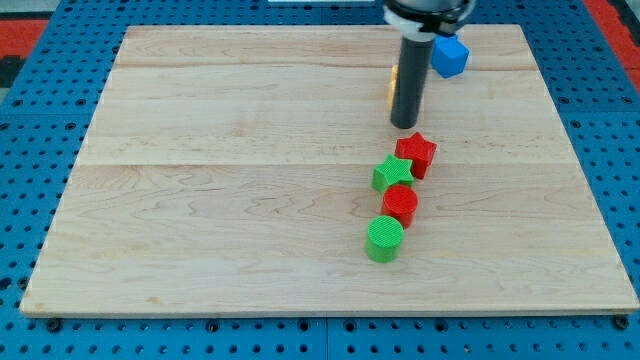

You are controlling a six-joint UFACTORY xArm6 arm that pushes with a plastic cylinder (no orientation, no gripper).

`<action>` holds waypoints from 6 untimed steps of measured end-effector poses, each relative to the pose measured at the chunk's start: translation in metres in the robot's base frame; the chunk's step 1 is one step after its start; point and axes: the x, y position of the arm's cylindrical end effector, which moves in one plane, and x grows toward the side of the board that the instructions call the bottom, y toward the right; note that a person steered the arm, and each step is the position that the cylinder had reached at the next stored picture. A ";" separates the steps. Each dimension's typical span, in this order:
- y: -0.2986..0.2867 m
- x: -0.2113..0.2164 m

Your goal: Move the yellow blocks to the left of the blue blocks

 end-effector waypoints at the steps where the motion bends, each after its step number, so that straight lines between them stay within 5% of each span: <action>1: 0.006 -0.051; 2: 0.016 -0.073; 3: -0.012 -0.041; 5: -0.041 -0.151; 6: -0.036 -0.152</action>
